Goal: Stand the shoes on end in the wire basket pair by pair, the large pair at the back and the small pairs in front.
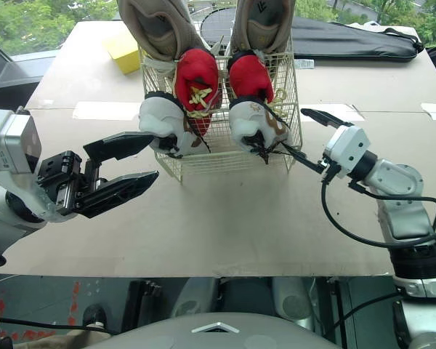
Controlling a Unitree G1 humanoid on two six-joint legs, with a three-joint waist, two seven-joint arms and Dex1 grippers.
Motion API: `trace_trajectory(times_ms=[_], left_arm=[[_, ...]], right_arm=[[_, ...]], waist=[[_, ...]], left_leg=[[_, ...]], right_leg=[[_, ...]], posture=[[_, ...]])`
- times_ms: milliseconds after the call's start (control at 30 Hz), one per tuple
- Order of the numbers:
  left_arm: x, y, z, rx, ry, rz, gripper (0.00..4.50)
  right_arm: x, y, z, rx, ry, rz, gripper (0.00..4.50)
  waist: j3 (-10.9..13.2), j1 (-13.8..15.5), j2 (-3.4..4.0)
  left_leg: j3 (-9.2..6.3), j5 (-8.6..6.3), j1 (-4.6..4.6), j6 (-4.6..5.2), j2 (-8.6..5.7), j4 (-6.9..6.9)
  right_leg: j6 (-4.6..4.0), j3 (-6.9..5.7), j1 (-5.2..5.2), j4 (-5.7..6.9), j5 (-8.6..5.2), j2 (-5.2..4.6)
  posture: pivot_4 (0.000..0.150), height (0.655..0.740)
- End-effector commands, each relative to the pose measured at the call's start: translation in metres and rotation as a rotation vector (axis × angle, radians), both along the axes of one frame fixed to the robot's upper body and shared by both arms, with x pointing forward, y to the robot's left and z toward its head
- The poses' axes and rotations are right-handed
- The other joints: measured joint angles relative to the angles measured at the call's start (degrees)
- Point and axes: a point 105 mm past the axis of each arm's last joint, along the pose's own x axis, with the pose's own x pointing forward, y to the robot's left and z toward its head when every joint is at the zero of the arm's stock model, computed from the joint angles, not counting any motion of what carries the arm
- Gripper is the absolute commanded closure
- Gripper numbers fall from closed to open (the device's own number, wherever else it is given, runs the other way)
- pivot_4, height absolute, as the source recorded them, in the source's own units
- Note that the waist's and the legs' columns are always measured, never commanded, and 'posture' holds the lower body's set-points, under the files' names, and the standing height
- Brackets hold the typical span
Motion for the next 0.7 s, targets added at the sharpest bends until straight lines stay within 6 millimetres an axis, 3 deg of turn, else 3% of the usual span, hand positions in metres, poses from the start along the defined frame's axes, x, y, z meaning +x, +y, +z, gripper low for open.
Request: trace_trajectory(times_ms=[33, 200, 433, 533, 700], left_arm=[[-0.004, 0.007, -0.002, 0.007, -0.014, 0.073, 0.0], [-0.008, 0.028, -0.028, 0.086, 0.069, 0.187, 0.0], [-0.033, 0.081, -0.071, 0.234, 0.175, 0.35, 0.0], [-0.035, 0.088, -0.079, 0.268, 0.188, 0.373, 0.0], [-0.035, 0.087, -0.086, 0.308, 0.177, 0.343, 0.0]], right_arm=[[-0.014, -0.015, 0.024, 0.081, 0.084, -0.016, 1.3], [-0.045, -0.03, 0.023, 0.021, 0.227, 0.043, 1.3], [-0.091, -0.071, -0.019, -0.11, 0.467, 0.001, 1.3], [-0.104, -0.092, -0.028, -0.119, 0.483, -0.067, 1.3], [-0.108, -0.1, -0.032, -0.131, 0.484, -0.083, 1.3]], waist=[[0.02, -0.17, 0.03], [0.06, -0.04, 0.1], [0.02, 0.17, 0.03], [0.02, 0.51, 0.04], [0.01, 0.47, 0.04]], left_leg=[[0.0, 0.0, 0.0, 0.01, 0.0, 0.0], [0.0, -0.04, -0.04, 0.06, 0.01, -0.02], [0.25, -0.05, -0.02, 0.08, -0.03, -0.17], [0.24, -0.05, 0.08, 0.09, -0.06, -0.17], [0.27, -0.05, 0.19, 0.09, 0.03, -0.17]], right_leg=[[0.0, 0.02, 0.0, 0.0, 0.0, 0.0], [0.0, -0.02, -0.01, -0.07, -0.01, 0.01], [0.0, -0.09, 0.07, -0.29, -0.01, 0.06], [0.0, -0.11, 0.26, -0.45, -0.02, 0.11], [0.0, -0.09, 0.47, -0.71, -0.01, 0.13]], posture=[[0.15, 0.74], [0.15, 0.74], [0.15, 0.74], [0.15, 0.74], [0.15, 0.74]])
